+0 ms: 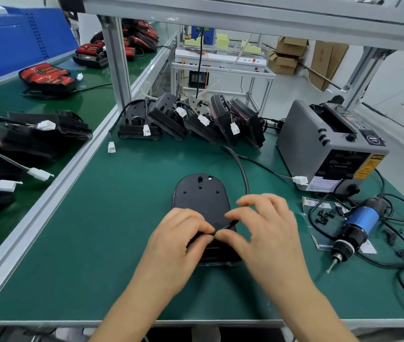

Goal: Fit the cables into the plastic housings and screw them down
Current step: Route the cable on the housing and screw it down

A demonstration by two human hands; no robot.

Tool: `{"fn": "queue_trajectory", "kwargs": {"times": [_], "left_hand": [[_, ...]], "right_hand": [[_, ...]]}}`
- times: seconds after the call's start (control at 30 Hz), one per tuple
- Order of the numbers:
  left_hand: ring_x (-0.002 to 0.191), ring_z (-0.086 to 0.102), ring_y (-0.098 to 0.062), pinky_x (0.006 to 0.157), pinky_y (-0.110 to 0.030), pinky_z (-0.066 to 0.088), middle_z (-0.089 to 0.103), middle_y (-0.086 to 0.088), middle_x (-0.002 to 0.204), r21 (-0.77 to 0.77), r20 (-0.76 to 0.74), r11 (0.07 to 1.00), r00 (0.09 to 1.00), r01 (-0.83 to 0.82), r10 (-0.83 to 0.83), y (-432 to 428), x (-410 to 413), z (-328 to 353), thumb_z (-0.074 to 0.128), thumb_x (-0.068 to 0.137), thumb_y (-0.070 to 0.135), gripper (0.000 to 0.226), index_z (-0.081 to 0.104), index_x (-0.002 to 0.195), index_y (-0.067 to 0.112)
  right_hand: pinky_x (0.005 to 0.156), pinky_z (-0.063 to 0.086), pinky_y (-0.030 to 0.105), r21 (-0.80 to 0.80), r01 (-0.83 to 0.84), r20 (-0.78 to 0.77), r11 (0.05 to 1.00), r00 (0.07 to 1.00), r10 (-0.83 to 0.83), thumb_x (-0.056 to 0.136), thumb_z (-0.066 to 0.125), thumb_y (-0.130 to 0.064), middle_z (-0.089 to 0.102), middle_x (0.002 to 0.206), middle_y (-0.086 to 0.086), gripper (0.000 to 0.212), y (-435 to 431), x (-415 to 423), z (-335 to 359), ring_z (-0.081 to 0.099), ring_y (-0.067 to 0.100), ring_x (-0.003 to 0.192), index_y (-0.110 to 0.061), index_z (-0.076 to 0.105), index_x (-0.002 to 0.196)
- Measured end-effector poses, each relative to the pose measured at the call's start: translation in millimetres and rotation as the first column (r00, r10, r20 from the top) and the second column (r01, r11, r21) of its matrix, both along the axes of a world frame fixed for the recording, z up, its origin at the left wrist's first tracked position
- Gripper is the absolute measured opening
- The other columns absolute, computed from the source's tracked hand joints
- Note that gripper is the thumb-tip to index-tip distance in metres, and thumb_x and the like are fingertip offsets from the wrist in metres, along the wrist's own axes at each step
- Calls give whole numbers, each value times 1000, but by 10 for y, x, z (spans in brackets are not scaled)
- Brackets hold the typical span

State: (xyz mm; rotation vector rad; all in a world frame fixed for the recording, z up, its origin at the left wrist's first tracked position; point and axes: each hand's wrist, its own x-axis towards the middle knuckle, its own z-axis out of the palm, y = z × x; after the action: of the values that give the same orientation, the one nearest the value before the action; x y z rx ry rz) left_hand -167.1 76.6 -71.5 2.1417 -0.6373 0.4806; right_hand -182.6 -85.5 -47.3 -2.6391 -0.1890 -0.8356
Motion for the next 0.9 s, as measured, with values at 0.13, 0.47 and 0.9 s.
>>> {"fn": "queue_trajectory", "kwargs": {"times": [0.13, 0.47, 0.9], "left_hand": [[86, 51, -5, 78, -18, 42, 60, 10, 85, -7, -16, 999, 999, 32, -33, 4, -1, 9, 66, 79, 12, 4, 69, 82, 12], [110, 34, 8, 88, -4, 26, 52, 24, 94, 105, -396, 986, 915, 129, -78, 93, 151, 151, 52, 92, 38, 16, 68, 89, 40], [77, 57, 2, 73, -19, 44, 60, 14, 84, 12, -623, 991, 776, 134, -97, 23, 335, 295, 67, 81, 35, 19, 70, 67, 24]], "right_hand": [[83, 41, 39, -48, -111, -116, 993, 988, 105, 65, 67, -49, 67, 78, -15, 23, -62, 56, 56, 57, 23, 99, -26, 72, 66], [79, 30, 27, 4, -169, -14, 986, 985, 169, 74, 66, -39, 62, 74, -16, 17, -90, -43, -140, 49, 14, 88, -23, 68, 70], [86, 31, 29, -189, -171, 224, 967, 951, 212, 87, 64, -32, 65, 84, -11, 16, -146, -21, -282, 52, 18, 88, -20, 70, 78]]}}
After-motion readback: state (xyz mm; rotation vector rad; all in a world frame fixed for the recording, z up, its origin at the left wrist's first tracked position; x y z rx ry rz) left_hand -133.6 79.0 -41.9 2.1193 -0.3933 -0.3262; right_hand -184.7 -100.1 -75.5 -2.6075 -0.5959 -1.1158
